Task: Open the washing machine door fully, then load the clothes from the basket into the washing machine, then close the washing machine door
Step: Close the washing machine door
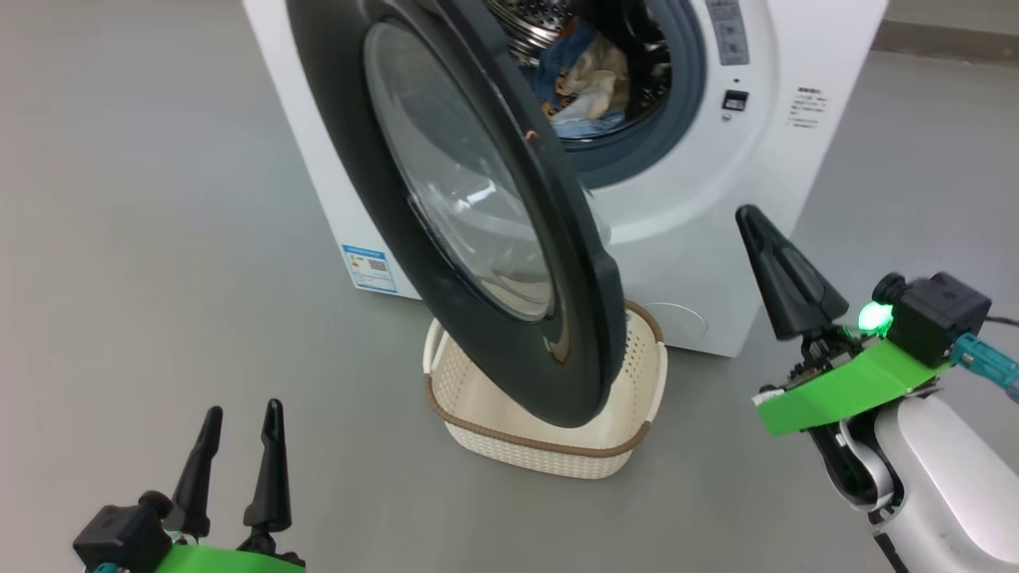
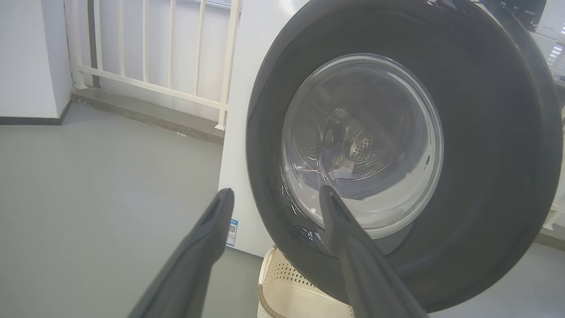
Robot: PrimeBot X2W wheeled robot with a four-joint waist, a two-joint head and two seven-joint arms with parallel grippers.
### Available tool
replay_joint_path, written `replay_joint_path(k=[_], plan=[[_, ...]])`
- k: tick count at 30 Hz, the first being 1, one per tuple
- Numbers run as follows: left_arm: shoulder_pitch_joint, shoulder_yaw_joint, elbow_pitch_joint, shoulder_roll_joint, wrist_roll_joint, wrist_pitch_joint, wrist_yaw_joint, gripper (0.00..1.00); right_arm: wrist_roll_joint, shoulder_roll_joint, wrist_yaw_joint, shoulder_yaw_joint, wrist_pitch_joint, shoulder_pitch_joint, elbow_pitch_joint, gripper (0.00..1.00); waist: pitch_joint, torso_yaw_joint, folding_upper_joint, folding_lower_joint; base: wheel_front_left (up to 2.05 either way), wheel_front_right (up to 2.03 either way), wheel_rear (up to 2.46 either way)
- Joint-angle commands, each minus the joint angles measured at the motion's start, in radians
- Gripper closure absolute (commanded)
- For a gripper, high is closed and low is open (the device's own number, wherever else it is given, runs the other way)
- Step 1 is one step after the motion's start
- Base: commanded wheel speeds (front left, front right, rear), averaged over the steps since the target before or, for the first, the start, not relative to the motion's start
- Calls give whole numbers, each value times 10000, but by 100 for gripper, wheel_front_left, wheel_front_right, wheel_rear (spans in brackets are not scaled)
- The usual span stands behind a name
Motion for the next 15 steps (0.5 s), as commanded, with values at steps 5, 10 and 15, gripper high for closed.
replay_joint_path(k=[5,10,15], plan=[[-97,250,-106,131,-126,-64,-34,0,-288,185,46,71,-80,-342,-1310,100,-345,615,0,0,0,0,0],[-73,239,-90,126,-147,-65,-34,0,-495,307,46,275,-80,-273,-2111,100,-414,863,0,0,0,0,0],[-50,223,-88,111,-152,-65,-34,0,-515,401,46,1063,-80,-301,-2446,100,-458,1105,0,0,0,0,0]])
